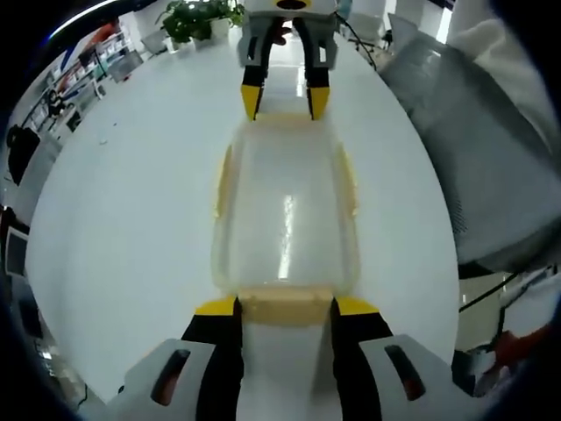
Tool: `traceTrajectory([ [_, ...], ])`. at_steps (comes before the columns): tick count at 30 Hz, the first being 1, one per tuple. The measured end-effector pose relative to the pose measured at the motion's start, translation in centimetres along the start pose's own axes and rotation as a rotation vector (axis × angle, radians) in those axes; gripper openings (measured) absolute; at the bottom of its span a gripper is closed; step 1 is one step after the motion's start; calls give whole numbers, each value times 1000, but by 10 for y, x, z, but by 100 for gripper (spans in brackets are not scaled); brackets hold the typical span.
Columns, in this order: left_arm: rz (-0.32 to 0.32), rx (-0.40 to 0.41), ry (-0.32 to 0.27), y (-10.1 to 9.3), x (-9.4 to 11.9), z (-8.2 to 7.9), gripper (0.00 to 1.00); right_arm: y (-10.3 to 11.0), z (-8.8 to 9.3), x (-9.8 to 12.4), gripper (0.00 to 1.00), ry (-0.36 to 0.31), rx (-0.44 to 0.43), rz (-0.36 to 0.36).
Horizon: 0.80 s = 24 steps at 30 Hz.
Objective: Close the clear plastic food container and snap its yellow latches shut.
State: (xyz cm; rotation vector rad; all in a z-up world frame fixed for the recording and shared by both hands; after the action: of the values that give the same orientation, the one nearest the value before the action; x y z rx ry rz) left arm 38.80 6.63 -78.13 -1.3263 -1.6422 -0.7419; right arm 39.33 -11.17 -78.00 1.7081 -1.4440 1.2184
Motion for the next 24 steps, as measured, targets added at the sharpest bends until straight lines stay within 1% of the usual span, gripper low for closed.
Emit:
traceTrajectory([
  [6, -10, -15, -8, -1, 11, -10, 37, 1, -1, 13, 37, -26, -20, 2],
  [10, -15, -28, -8, -3, 18, -18, 37, 3, -1, 19, 37, -26, -35, 4],
  [15, -19, -34, 3, -9, 26, -20, 37, 9, -7, 30, 37, -41, -26, 15],
  [19, -23, -33, -11, -12, 38, -27, 37, 10, -9, 39, 37, -48, -23, 31],
  [24, -33, -44, -8, -16, 49, -35, 37, 12, -14, 53, 37, -65, -19, 48],
])
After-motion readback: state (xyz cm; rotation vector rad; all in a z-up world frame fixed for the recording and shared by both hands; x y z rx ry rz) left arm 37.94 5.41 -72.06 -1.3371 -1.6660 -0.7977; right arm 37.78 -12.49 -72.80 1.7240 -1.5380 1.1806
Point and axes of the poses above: the point that each gripper's makers call its tool centre point, and the gripper's own axes: x roughly backward along the fingers, y roughly to its left, z roughly out of its underside, the point moved 2 cm from there along x, roughly backward along the fingers, and after that the axes turned 11 degrees about x, right-handed, at the moved point
